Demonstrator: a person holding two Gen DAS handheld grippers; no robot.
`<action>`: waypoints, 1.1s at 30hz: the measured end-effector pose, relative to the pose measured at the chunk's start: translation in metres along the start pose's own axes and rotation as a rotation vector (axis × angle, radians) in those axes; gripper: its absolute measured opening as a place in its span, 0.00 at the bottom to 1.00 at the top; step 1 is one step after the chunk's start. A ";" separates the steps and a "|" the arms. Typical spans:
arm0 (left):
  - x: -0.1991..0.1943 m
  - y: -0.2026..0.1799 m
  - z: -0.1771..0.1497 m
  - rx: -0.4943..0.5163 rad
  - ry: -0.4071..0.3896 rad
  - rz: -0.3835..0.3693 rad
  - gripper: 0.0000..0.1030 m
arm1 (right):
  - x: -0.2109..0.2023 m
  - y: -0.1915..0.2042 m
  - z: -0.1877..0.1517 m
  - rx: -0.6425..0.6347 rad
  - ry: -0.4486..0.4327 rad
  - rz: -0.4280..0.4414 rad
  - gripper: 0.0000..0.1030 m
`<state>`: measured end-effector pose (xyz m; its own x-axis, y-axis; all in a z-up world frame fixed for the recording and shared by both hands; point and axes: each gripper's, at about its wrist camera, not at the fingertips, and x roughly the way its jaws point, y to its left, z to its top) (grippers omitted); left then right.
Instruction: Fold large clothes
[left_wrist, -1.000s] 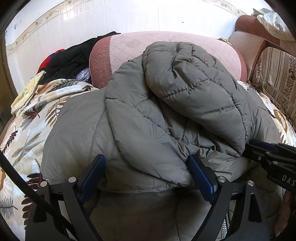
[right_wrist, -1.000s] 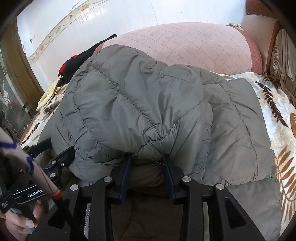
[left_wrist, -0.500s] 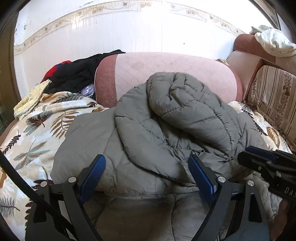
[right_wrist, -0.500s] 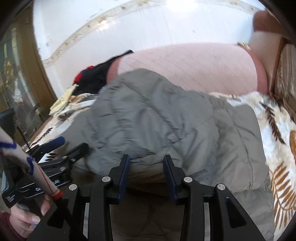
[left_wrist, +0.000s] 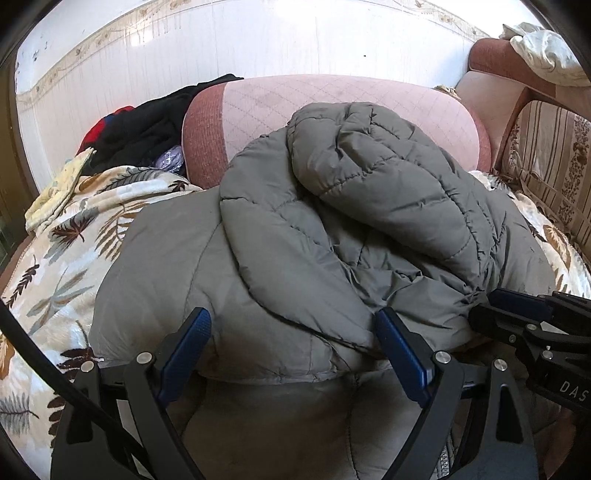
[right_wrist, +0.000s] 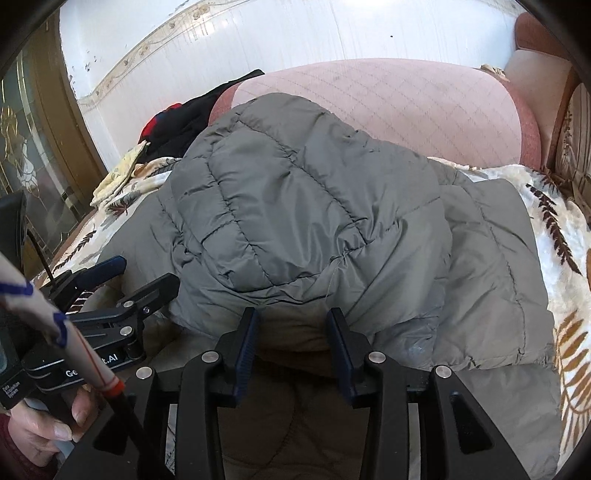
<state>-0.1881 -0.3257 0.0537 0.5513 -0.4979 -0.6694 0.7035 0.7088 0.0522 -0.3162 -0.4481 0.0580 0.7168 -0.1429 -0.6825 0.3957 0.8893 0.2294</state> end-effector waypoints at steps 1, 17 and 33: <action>0.000 0.000 0.000 0.001 0.000 0.001 0.88 | 0.000 0.000 0.000 0.003 0.001 0.001 0.41; -0.002 -0.004 -0.001 0.024 -0.014 0.022 0.88 | 0.000 0.002 -0.002 -0.014 0.002 0.003 0.48; -0.002 -0.006 -0.001 0.027 -0.012 0.023 0.88 | 0.003 0.004 -0.002 -0.012 0.006 0.003 0.51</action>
<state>-0.1940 -0.3288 0.0539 0.5725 -0.4881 -0.6588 0.7026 0.7062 0.0873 -0.3142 -0.4440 0.0555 0.7146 -0.1376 -0.6859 0.3865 0.8949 0.2231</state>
